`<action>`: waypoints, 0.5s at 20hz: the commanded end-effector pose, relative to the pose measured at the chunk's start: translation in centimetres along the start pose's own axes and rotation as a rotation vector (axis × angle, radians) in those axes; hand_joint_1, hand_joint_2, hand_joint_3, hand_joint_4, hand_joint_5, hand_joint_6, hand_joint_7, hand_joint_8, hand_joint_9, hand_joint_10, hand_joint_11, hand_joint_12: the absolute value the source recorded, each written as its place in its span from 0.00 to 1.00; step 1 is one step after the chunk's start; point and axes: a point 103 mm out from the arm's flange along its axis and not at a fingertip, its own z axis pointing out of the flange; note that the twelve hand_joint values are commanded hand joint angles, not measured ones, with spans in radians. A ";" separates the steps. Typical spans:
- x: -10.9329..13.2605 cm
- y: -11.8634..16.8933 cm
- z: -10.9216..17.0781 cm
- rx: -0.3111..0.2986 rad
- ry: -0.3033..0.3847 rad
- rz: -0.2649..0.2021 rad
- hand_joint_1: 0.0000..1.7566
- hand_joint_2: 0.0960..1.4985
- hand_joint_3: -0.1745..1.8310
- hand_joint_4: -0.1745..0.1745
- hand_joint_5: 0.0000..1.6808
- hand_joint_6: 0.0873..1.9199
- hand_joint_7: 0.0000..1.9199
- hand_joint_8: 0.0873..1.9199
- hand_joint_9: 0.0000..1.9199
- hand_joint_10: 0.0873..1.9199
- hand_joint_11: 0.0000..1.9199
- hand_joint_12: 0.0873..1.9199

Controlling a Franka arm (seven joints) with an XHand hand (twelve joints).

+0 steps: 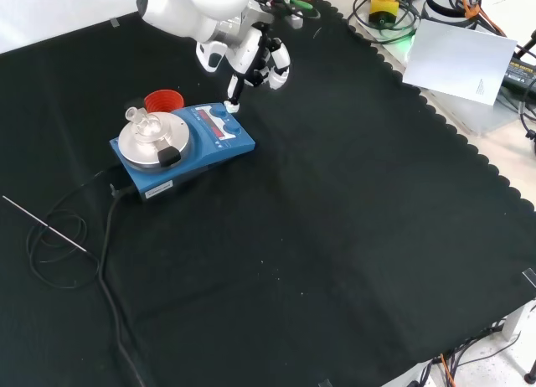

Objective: Turn on the heater.

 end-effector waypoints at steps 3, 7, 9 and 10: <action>-0.1 0.6 0.2 0.021 -0.010 0.000 0.81 0.44 0.60 0.39 0.13 0.01 0.84 0.76 0.90 0.75 0.86 0.75; -0.2 0.7 0.3 0.024 -0.012 -0.002 0.81 0.44 0.60 0.39 0.14 0.01 0.84 0.76 0.90 0.75 0.86 0.75; -0.2 0.8 0.3 0.027 -0.013 -0.002 0.81 0.44 0.60 0.39 0.14 0.01 0.84 0.76 0.90 0.75 0.86 0.75; -0.1 0.9 0.3 0.028 -0.015 -0.002 0.81 0.44 0.60 0.39 0.14 0.01 0.84 0.76 0.90 0.75 0.86 0.75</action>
